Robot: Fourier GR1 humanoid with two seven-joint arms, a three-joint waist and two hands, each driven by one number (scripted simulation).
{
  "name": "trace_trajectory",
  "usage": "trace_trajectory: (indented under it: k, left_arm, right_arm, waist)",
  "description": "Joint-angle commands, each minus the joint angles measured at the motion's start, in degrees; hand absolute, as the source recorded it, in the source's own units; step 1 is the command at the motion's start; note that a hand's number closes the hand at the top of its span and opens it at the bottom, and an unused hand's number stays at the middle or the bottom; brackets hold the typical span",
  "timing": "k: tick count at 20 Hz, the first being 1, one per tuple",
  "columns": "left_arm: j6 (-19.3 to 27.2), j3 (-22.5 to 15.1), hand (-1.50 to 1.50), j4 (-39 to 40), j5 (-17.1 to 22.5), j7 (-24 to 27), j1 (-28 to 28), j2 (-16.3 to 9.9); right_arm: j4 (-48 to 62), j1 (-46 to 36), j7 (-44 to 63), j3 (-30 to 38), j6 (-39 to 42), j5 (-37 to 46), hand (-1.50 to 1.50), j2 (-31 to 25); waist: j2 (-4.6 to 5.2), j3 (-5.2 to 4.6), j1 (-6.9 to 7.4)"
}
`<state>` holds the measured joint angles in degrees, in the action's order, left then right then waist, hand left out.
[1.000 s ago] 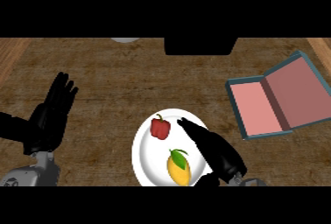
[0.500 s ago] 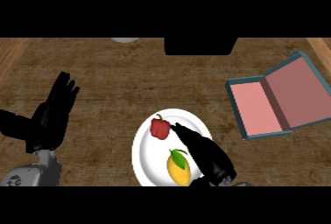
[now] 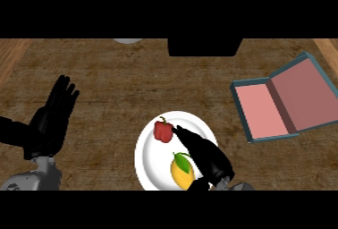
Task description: Pick the lemon from the plate and place it in the cardboard box
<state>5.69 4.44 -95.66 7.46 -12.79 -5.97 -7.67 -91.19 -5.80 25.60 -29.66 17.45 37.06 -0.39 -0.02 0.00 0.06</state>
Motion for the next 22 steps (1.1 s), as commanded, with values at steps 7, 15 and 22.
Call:
trace_trajectory:
  k: [7,15,22]
  left_arm:
    - [-0.2,1.1,0.00,-1.0,-0.2,-2.6,-1.3,0.2]
    - [-1.1,1.6,0.00,0.7,0.0,-0.9,-1.8,0.5]
    - [-1.5,-0.7,0.00,2.8,-0.9,-1.1,-4.3,1.3]
  right_arm:
    - [3.6,-1.3,-7.3,0.3,-2.5,3.0,1.50,-0.7]
    - [5.5,-4.4,-5.7,-2.6,-7.5,11.3,1.50,0.3]
    - [15.0,-25.3,26.4,-16.4,-16.9,12.3,1.50,0.4]
  waist:
    - [0.02,0.01,0.00]
    - [0.04,0.00,0.06]
    - [0.55,-0.07,3.13]
